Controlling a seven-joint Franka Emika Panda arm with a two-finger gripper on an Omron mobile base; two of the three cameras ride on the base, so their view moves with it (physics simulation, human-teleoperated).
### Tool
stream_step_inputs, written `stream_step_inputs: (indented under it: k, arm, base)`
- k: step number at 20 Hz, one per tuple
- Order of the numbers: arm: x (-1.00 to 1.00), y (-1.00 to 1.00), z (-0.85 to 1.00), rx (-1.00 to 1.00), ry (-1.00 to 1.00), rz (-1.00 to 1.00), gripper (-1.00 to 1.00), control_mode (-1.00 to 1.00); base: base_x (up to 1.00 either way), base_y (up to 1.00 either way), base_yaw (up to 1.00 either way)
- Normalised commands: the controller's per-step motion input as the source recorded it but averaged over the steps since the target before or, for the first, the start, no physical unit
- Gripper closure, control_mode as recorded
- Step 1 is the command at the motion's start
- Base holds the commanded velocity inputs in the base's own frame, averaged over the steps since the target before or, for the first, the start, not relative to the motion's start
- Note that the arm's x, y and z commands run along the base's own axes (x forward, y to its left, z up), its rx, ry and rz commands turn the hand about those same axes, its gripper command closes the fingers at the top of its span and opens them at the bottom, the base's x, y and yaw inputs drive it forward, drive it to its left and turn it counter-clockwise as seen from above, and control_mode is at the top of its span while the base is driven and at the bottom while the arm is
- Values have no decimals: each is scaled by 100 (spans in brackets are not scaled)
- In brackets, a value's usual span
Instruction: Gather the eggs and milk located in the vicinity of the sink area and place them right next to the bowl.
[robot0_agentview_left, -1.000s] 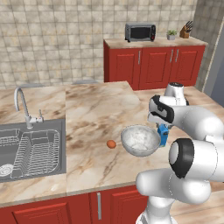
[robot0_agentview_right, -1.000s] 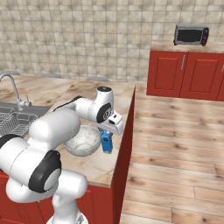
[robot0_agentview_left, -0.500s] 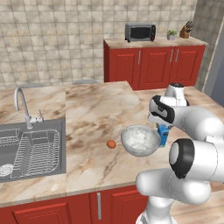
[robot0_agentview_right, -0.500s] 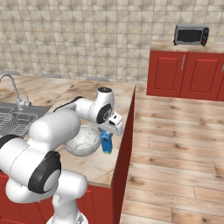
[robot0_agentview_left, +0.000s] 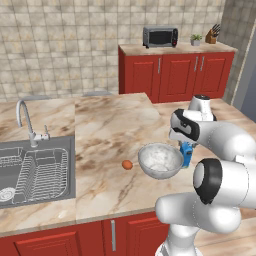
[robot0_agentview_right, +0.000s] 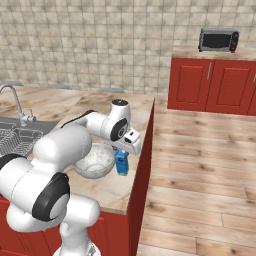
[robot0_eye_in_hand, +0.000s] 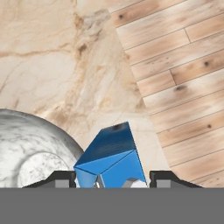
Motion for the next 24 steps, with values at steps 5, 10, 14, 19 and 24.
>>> stream_step_inputs:
  k: [5, 10, 14, 19, 24]
  arm:
    - [0, 0, 0, 0, 0, 0, -100, -100]
    - [0, 0, 7, 0, 0, 0, -100, -100]
    - [-2, 1, 48, 0, 0, 0, -100, -100]
    - [-13, 15, 80, 0, 0, 0, -100, -100]
    - [-24, 70, 57, -5, 2, 5, -100, -100]
  base:
    - [0, 0, 0]
    - [0, 0, 0]
    - [0, 0, 0]
    - [0, 0, 0]
    - [0, 0, 0]
